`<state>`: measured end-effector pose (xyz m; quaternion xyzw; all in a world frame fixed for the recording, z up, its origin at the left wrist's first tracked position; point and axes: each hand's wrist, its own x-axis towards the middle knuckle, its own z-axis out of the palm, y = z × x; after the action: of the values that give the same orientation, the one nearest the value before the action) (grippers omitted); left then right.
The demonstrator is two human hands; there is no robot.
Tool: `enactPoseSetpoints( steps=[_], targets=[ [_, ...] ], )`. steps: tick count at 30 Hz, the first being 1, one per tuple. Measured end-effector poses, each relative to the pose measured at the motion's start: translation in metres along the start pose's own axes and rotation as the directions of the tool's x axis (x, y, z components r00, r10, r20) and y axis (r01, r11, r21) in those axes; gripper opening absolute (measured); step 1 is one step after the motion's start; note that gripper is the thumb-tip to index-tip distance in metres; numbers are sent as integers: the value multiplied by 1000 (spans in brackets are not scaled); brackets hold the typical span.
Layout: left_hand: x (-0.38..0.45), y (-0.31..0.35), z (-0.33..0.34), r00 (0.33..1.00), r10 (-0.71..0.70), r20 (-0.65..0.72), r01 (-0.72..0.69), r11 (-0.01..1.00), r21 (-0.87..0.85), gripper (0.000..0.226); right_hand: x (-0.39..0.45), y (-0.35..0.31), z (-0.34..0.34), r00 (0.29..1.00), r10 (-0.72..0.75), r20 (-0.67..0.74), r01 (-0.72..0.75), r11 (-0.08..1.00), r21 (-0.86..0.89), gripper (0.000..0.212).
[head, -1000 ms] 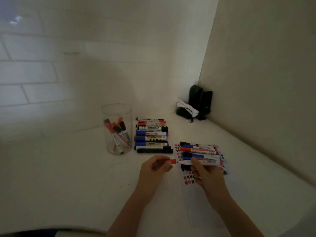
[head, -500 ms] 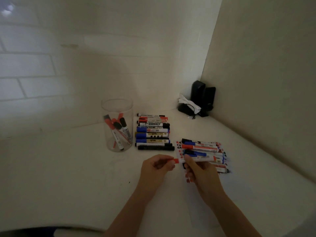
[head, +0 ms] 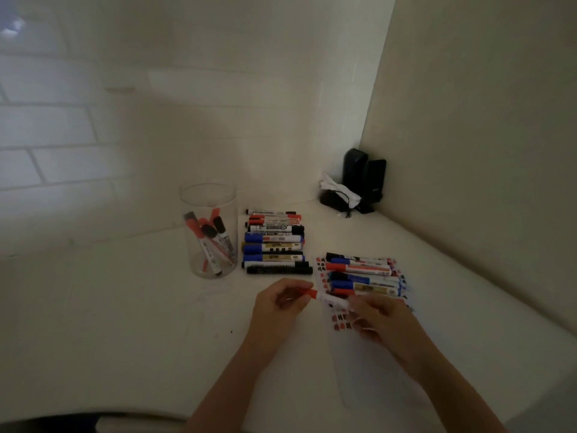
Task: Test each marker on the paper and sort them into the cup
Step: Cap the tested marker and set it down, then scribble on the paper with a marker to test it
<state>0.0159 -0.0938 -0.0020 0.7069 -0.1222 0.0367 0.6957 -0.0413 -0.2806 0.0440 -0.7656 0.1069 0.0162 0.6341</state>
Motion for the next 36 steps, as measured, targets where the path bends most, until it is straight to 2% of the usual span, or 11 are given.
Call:
enactPoseSetpoints(
  steps=[4, 7, 10, 15, 17, 19, 21, 24, 30, 33, 36],
  targets=[
    [0, -1, 2, 996, 55, 63, -58, 997, 47, 29, 3, 5, -8, 980, -157, 120, 198, 804, -561, 13],
    [-1, 0, 3, 998, 42, 40, -43, 999, 21, 31, 13, 6, -10, 950, -276, 143, 290, 616, -732, 18],
    [0, -3, 2, 1000, -16, 4, 16, 998, 67, 25, 26, 0, -25, 921, -388, 17, 266, 598, -756, 21],
    [10, -15, -14, 985, 147, -86, -83, 857, 509, 30, 59, 4, -61, 918, -368, -147, 64, 502, -863, 24],
    [18, -16, -24, 978, 192, -79, -87, 724, 684, 31, 67, 8, -61, 935, -319, -156, 12, 467, -884, 23],
    [26, -19, -33, 976, 215, 33, -148, 545, 825, 31, 69, 12, -57, 931, -320, -174, -13, 448, -894, 23],
    [34, -19, -37, 975, 200, 97, -181, 459, 870, 33, 68, 15, -53, 909, -375, -180, 17, 467, -884, 24],
    [46, -18, -41, 982, 172, 76, -139, 398, 907, 39, 64, 22, -45, 852, -498, -163, 126, 496, -859, 22],
    [65, -21, -41, 993, 108, 53, -77, 234, 969, 43, 42, 34, -37, 727, -684, -62, 334, 431, -839, 25],
    [69, -19, -40, 995, 67, 72, -84, 207, 975, 40, 31, 32, -35, 711, -702, -40, 429, 478, -766, 24],
    [66, -13, -33, 998, 26, 63, -68, 261, 963, 35, 16, 26, -27, 749, -662, -27, 431, 517, -739, 27]
  ],
)
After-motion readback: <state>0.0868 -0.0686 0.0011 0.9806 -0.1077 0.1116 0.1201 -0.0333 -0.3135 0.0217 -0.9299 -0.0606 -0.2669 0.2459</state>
